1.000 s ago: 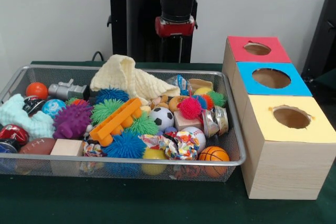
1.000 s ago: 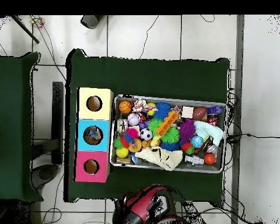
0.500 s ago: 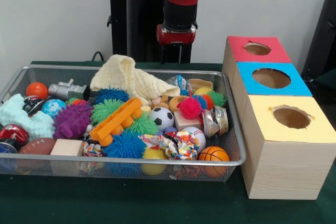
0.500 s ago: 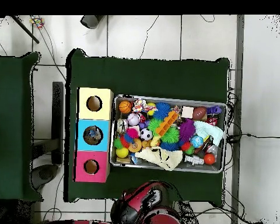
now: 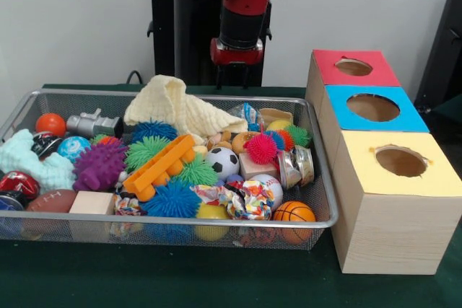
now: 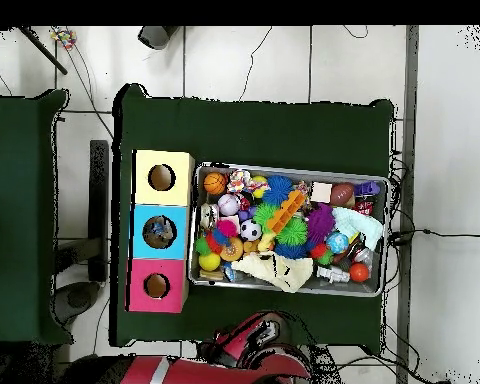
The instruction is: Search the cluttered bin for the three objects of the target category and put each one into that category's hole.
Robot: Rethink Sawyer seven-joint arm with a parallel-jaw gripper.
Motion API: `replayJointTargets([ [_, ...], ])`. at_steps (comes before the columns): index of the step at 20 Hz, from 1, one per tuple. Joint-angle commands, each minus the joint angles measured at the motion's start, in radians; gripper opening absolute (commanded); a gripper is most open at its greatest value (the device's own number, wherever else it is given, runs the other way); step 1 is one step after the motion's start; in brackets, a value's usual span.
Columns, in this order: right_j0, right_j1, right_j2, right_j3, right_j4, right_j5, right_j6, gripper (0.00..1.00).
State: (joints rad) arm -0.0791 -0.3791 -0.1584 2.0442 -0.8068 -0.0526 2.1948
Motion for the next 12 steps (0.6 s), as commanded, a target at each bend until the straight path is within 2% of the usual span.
replayJointTargets([
  [1, -0.006, 0.074, -0.005, -0.189, 0.044, -0.065, 0.089, 1.0],
  [7, 0.078, 0.17, -0.071, -0.255, 0.107, -0.129, 0.129, 1.0],
  [12, 0.102, 0.188, -0.081, -0.262, 0.164, -0.146, 0.143, 1.0],
])
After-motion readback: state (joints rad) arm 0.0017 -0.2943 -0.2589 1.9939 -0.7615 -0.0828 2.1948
